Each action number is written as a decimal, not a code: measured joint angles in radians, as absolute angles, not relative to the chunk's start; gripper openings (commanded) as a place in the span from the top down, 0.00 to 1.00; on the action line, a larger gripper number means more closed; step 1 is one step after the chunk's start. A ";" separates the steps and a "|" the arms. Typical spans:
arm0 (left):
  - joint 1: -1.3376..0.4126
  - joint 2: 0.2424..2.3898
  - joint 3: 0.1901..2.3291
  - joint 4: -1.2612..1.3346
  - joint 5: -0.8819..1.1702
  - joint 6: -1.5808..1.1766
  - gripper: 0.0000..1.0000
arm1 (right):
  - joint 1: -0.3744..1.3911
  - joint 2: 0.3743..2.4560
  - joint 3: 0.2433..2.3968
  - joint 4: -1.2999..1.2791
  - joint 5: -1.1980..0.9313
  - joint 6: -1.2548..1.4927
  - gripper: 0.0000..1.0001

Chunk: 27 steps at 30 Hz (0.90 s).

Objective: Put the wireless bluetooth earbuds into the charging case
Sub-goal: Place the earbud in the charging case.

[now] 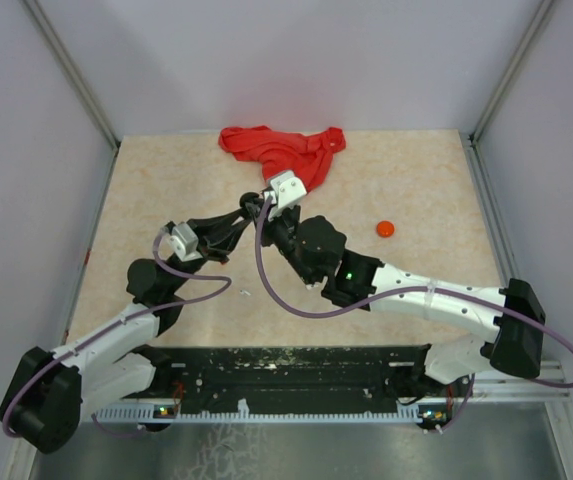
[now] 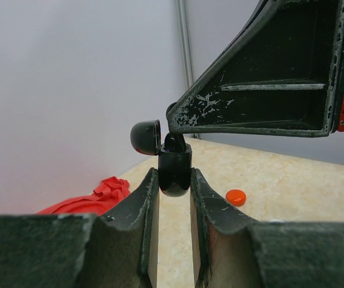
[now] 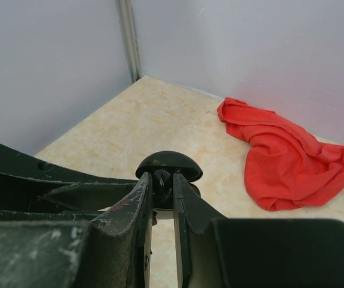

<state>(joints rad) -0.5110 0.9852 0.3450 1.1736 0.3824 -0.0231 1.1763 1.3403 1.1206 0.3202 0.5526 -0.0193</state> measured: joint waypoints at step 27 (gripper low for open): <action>-0.522 0.973 0.345 1.134 0.354 -0.064 0.99 | 1.177 1.367 1.120 0.344 0.535 -0.066 0.95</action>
<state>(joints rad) -0.5220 0.9733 0.3450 1.1336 0.3538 -0.0643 1.1767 1.3666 1.1198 0.3439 0.5346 -0.0658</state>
